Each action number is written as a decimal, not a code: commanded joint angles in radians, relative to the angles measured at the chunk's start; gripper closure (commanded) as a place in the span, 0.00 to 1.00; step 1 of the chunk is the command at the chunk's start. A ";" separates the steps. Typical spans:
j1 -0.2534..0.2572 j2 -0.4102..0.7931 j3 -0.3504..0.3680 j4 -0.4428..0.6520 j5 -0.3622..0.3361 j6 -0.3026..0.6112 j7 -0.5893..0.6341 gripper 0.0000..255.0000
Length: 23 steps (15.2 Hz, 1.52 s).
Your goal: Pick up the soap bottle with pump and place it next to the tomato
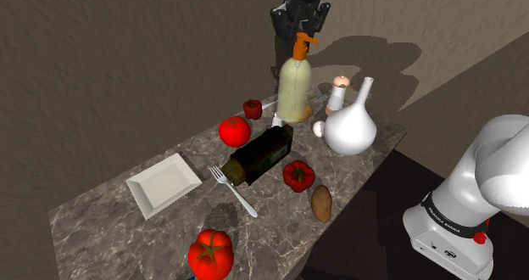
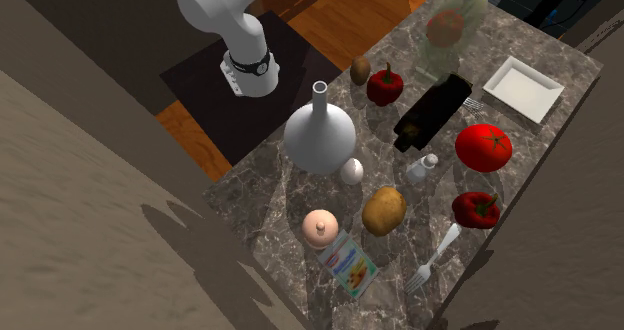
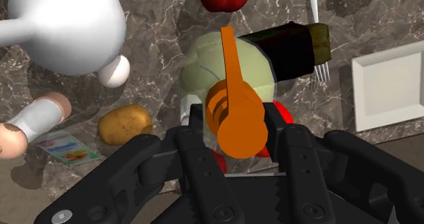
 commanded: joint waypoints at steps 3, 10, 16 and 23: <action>0.034 0.089 0.058 0.065 -0.008 0.025 0.095 1.00; 0.109 0.286 0.143 0.242 -0.061 0.035 0.258 1.00; 0.208 0.500 0.189 0.474 -0.141 0.001 0.386 1.00; 0.341 0.747 0.194 0.773 -0.227 -0.062 0.475 1.00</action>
